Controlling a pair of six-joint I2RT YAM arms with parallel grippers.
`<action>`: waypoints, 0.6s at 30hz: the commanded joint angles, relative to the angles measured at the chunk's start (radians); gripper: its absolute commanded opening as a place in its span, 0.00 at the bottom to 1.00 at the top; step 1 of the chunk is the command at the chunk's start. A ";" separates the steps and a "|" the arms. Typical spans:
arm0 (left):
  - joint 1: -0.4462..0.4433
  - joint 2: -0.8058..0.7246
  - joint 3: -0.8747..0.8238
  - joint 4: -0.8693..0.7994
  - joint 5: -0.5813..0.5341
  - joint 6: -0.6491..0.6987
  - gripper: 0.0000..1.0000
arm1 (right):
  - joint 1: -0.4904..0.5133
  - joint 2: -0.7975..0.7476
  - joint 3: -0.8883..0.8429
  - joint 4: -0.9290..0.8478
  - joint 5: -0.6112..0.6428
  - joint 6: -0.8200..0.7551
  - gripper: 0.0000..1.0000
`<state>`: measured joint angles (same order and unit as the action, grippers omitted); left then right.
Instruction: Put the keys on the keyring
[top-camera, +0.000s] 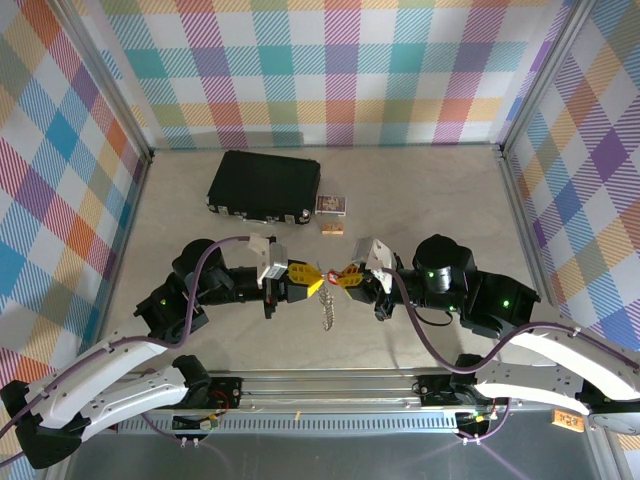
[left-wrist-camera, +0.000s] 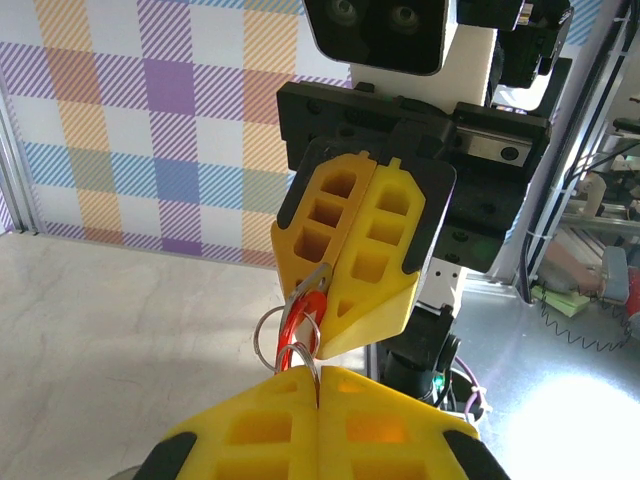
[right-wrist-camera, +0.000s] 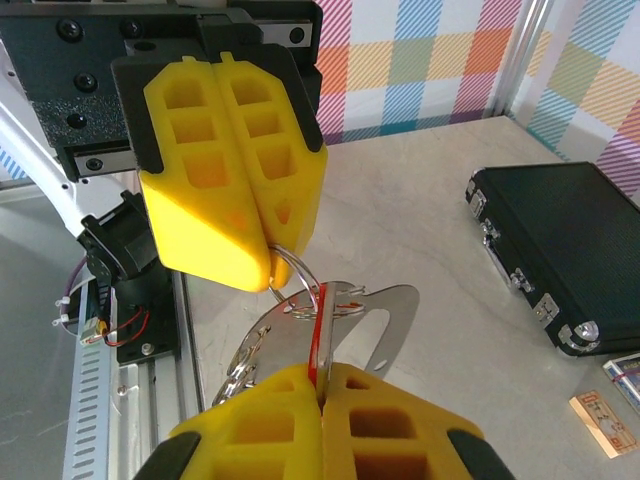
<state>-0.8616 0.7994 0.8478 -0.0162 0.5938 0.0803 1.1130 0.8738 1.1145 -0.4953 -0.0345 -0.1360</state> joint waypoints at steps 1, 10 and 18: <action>-0.005 0.003 0.036 -0.020 0.041 0.016 0.00 | 0.007 -0.013 0.022 0.067 -0.033 -0.026 0.00; -0.005 -0.012 0.037 -0.024 0.028 0.015 0.00 | 0.007 -0.015 0.019 0.070 -0.031 -0.042 0.00; -0.006 -0.026 0.032 0.004 0.018 0.010 0.00 | 0.008 -0.020 0.012 0.076 -0.035 -0.054 0.00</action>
<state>-0.8616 0.7876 0.8555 -0.0315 0.5926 0.0803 1.1141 0.8665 1.1145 -0.4911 -0.0456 -0.1734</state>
